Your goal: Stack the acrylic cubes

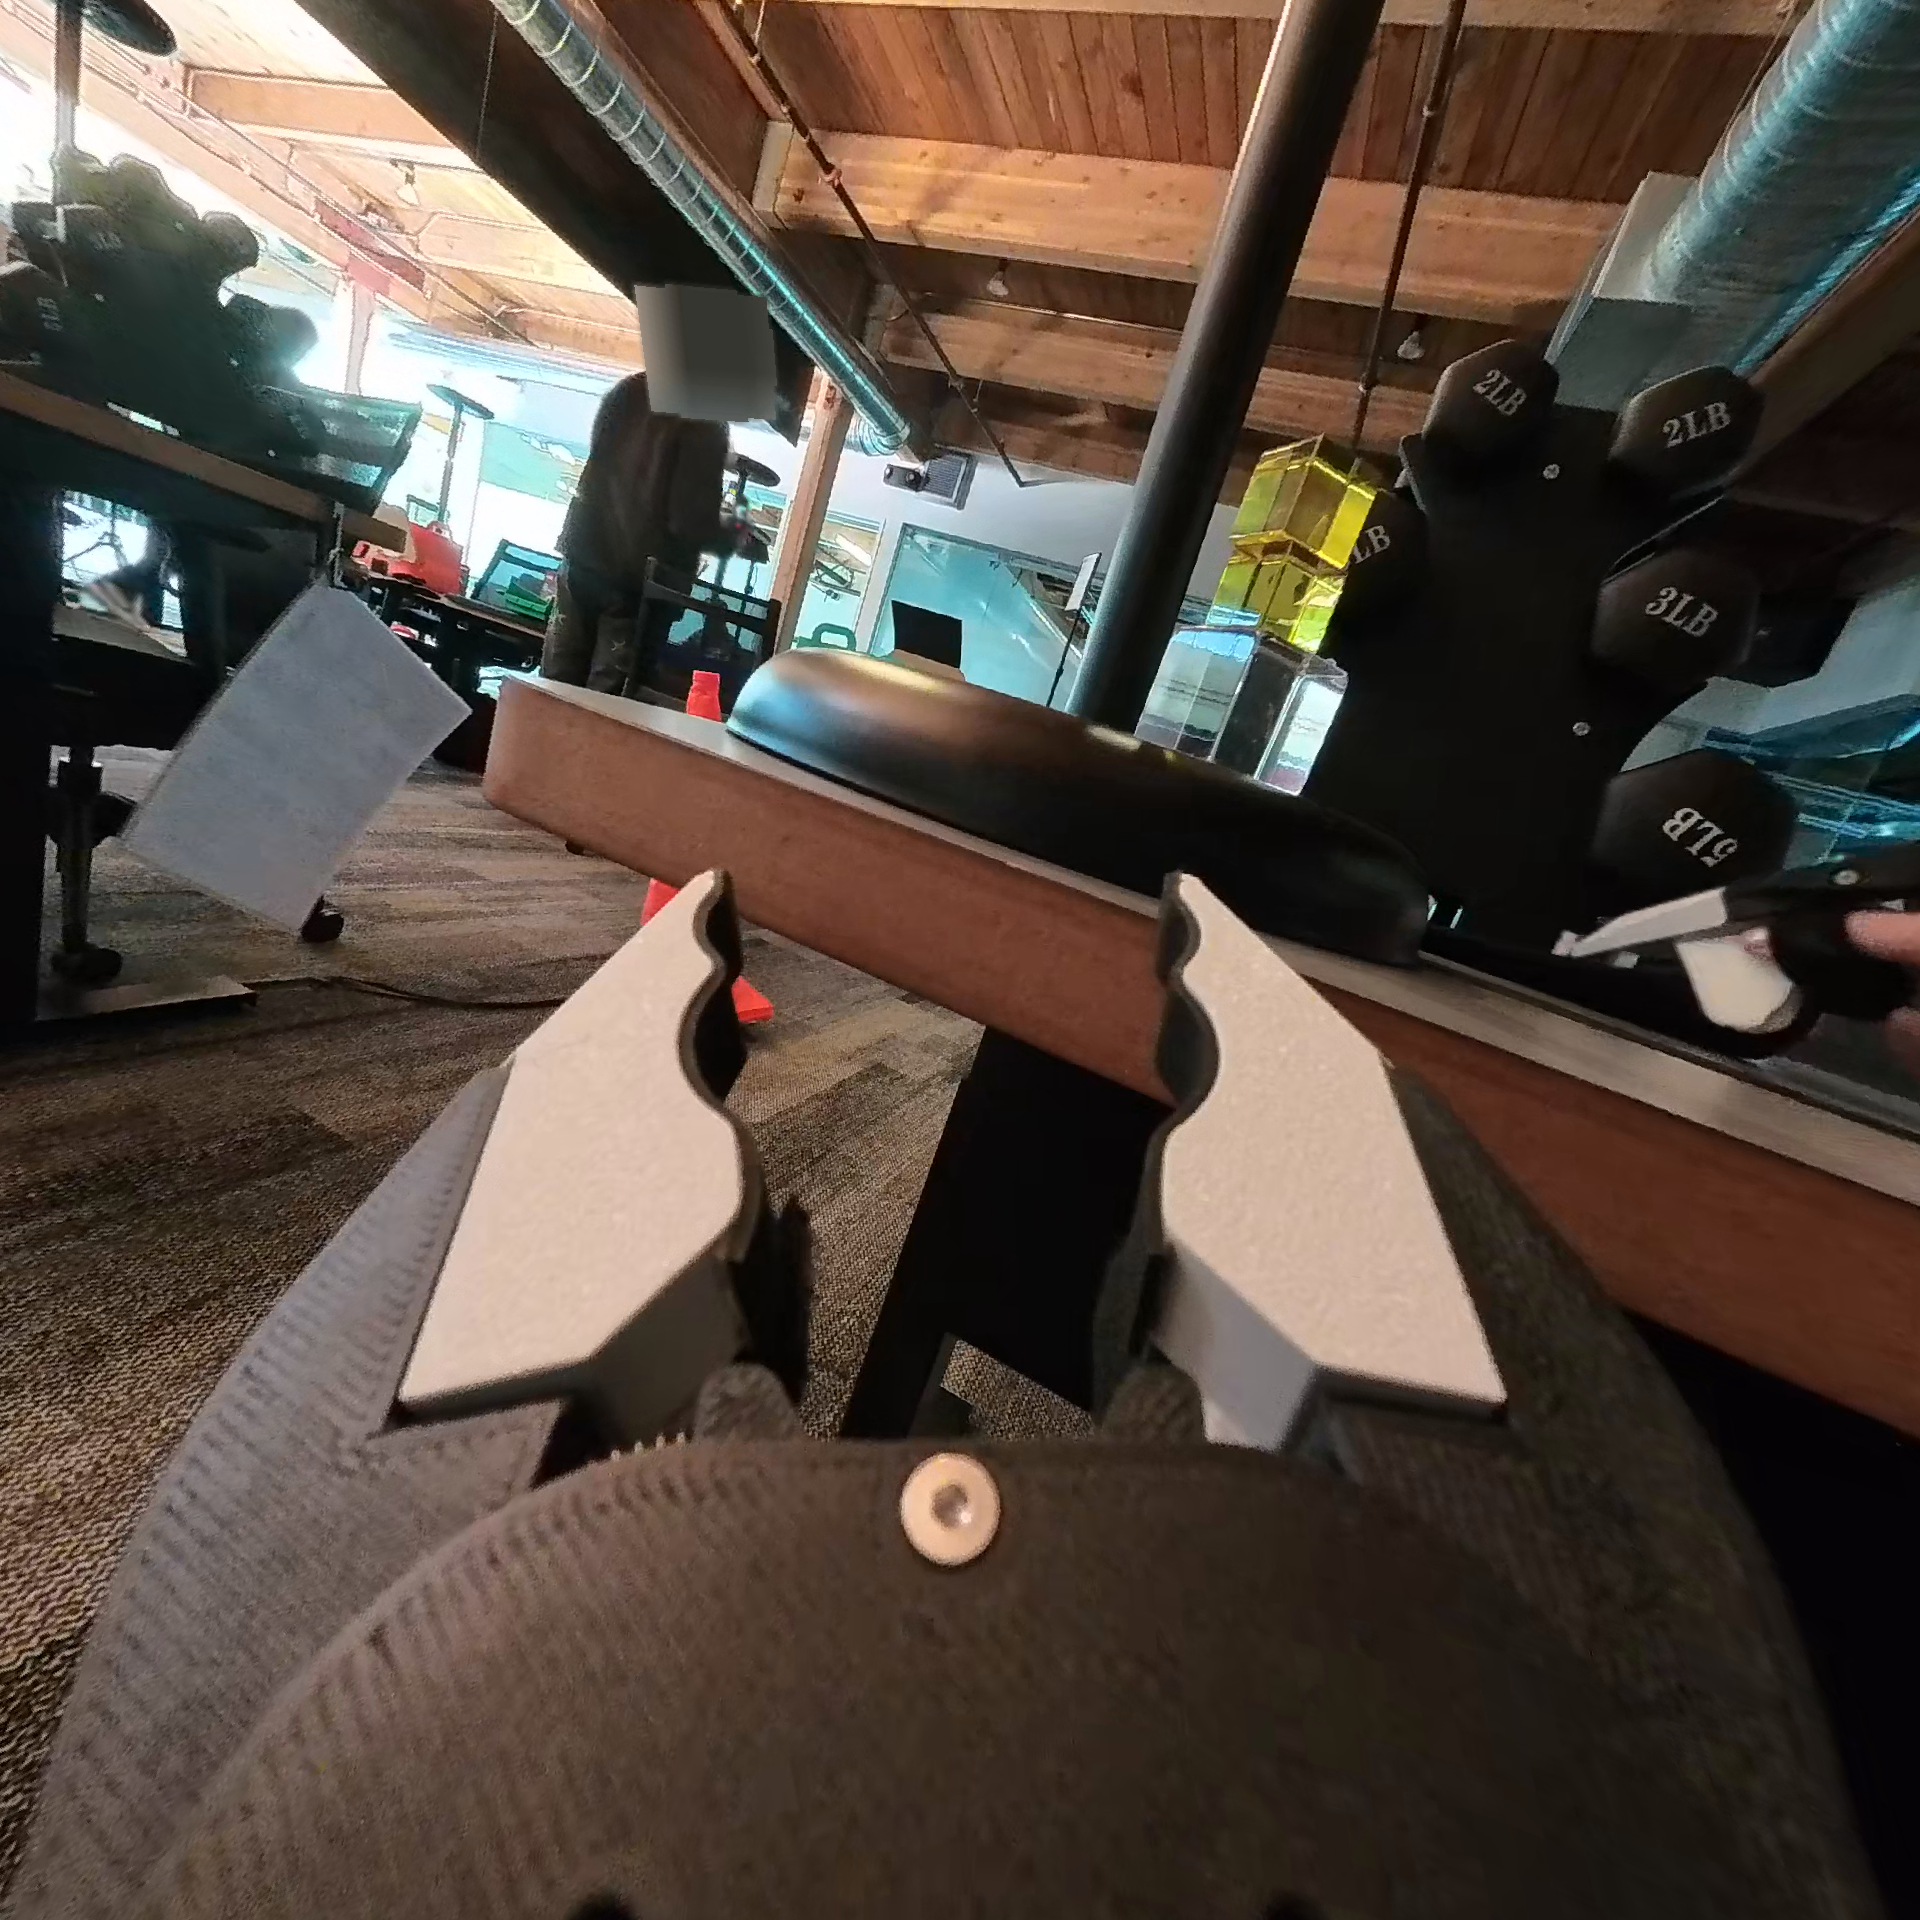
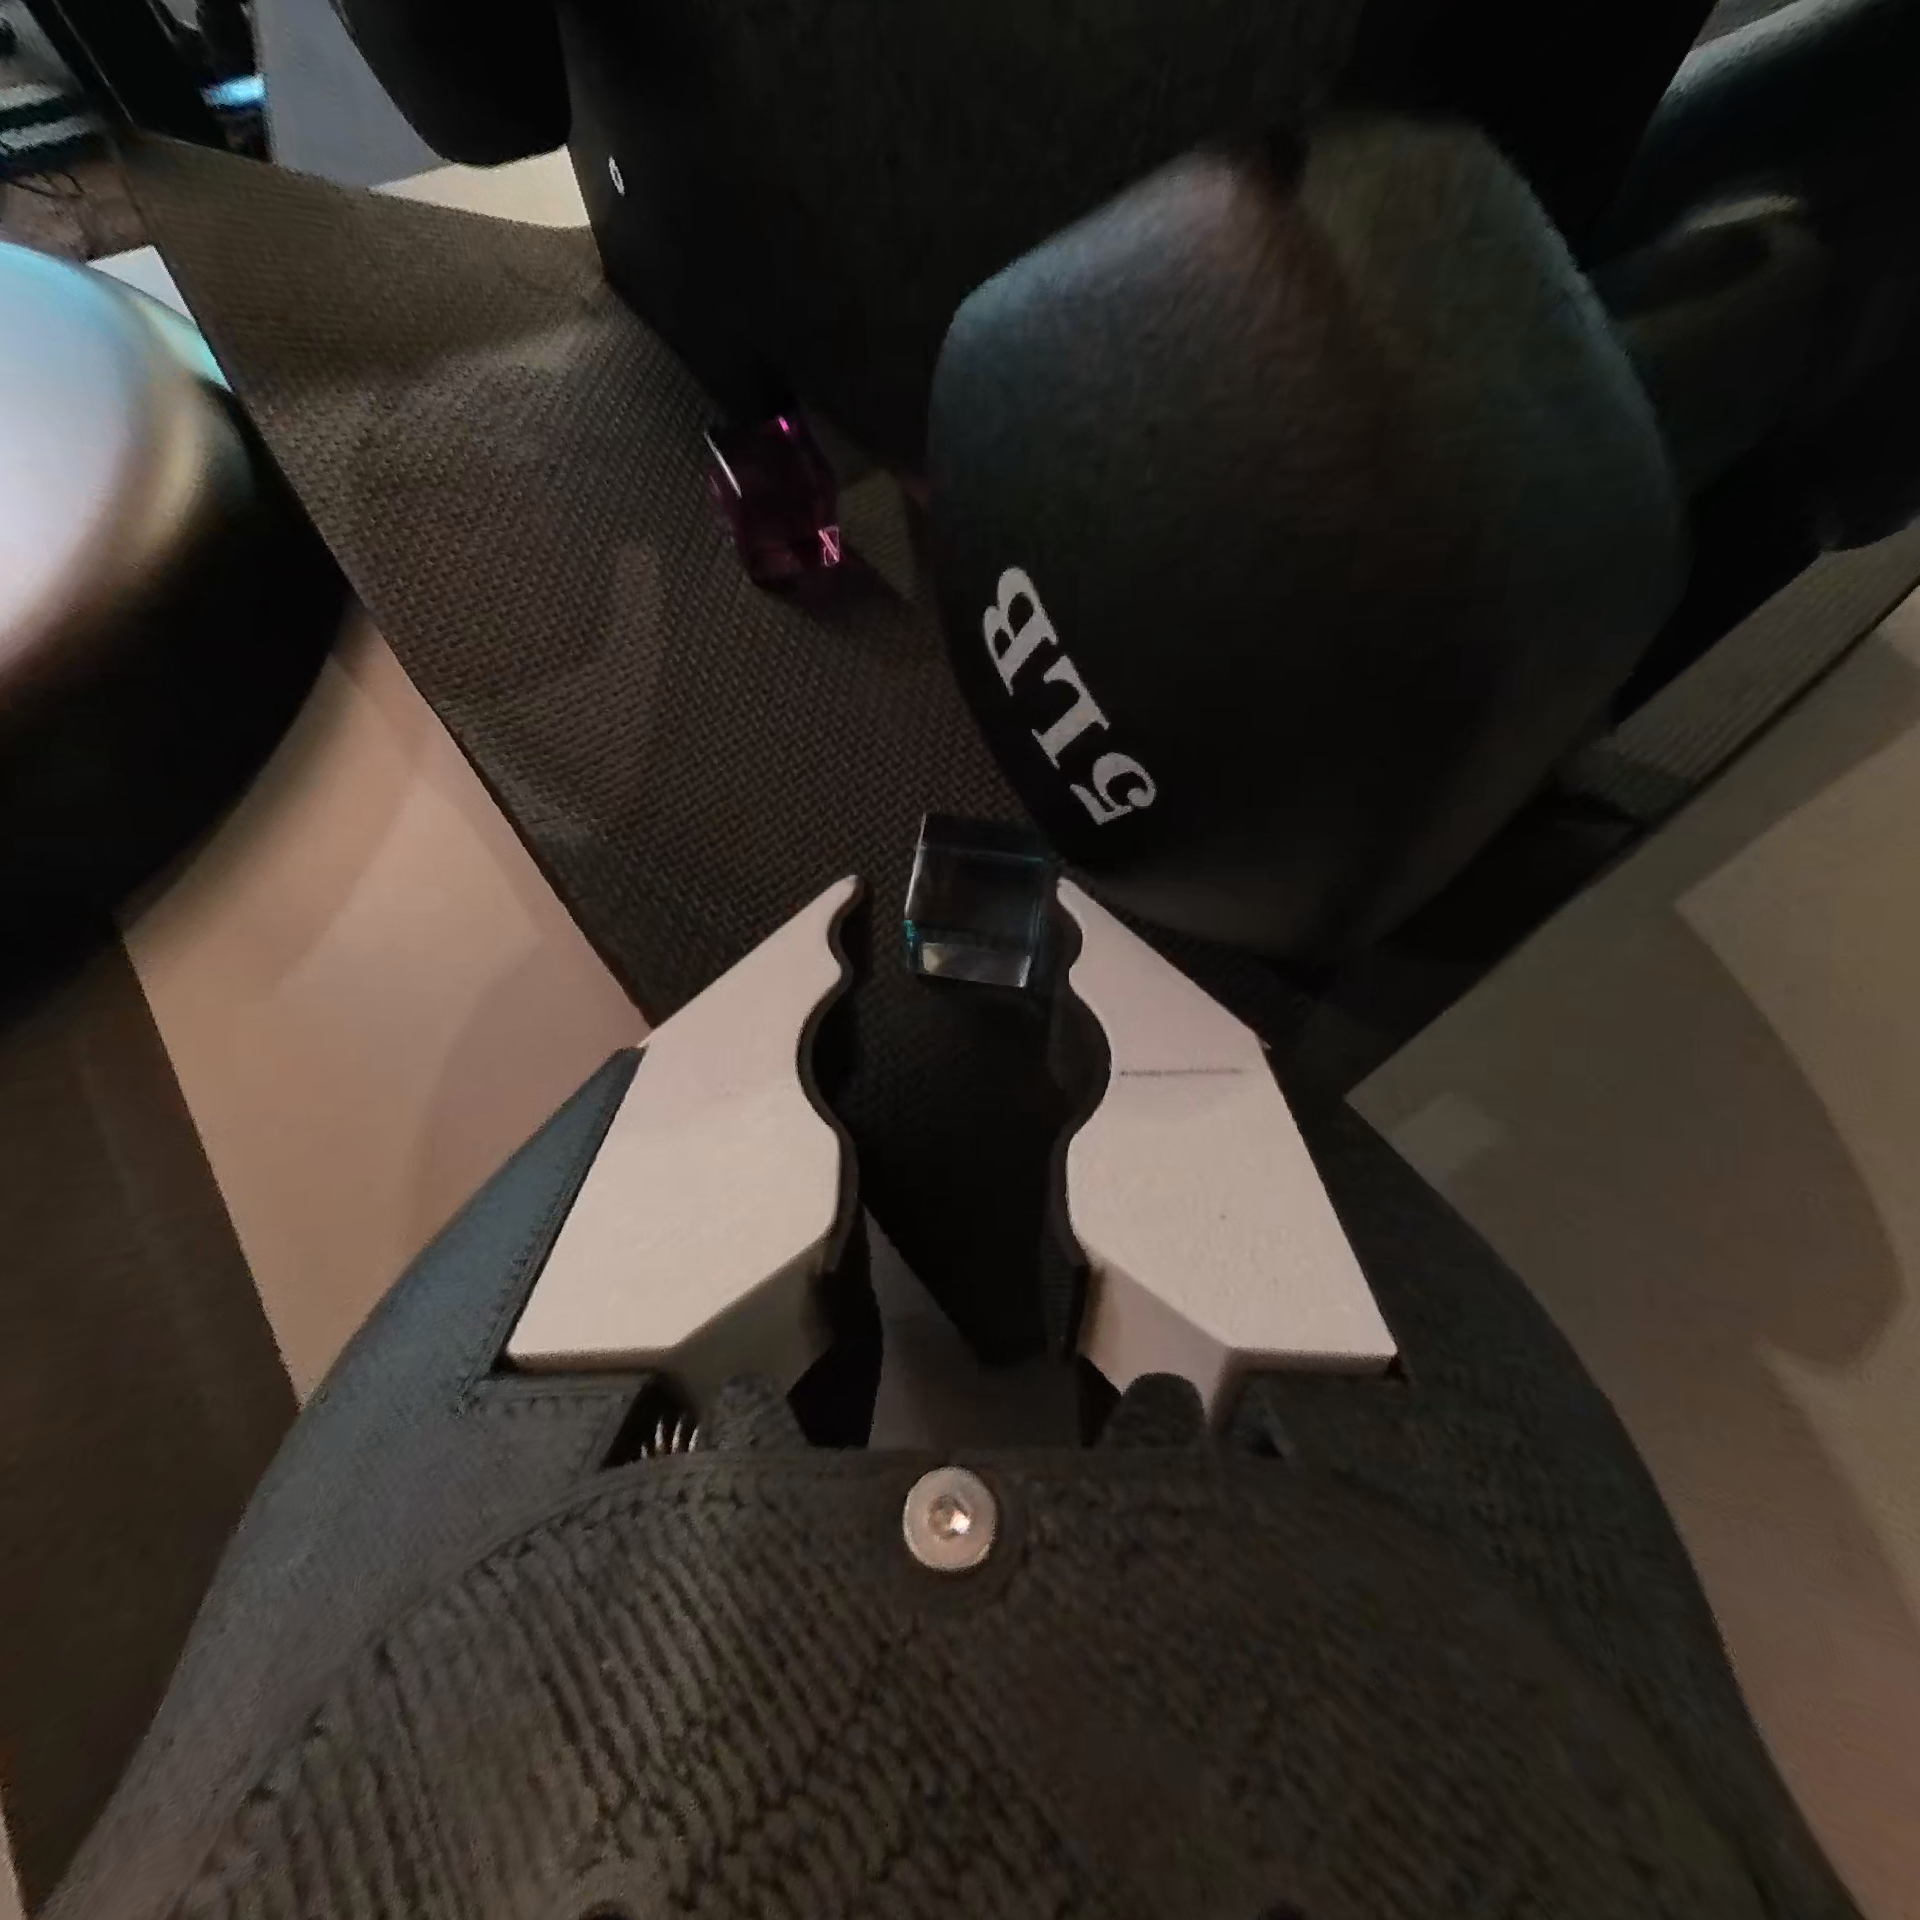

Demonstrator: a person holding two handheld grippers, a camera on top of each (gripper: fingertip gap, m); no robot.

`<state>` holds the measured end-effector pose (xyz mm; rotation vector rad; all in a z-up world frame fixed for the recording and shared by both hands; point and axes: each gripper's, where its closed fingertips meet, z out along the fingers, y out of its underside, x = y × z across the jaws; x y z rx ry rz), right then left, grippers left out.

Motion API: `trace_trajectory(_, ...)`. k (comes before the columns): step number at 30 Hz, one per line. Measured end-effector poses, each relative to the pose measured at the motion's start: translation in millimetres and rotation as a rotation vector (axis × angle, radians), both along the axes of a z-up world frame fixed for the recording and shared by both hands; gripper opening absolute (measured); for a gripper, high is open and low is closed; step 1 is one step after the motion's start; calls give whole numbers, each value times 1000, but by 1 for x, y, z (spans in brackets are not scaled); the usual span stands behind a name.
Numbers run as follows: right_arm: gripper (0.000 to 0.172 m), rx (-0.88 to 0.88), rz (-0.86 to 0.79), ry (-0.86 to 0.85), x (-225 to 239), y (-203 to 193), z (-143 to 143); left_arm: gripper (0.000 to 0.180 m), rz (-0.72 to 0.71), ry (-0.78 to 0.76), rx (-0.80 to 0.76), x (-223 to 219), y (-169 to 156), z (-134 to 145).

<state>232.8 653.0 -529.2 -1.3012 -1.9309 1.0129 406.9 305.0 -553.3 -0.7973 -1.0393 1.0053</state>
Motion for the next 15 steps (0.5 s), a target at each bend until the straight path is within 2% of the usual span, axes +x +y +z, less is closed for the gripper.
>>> trace_trajectory(5,25,46,44,-31,8,-9,1,80,1,-3,-3,1,0,0)
trace_trajectory(7,25,-1,132,-3,17,-32,14,79,3,-3,-5,1,-1,0)
trace_trajectory(9,25,-77,301,57,31,-72,40,79,1,-3,-2,1,-1,0)
trace_trajectory(12,25,-154,643,154,63,-142,86,79,1,-3,-3,1,-1,0)
trace_trajectory(15,25,-143,888,212,85,-196,121,79,2,-4,-5,1,-1,0)
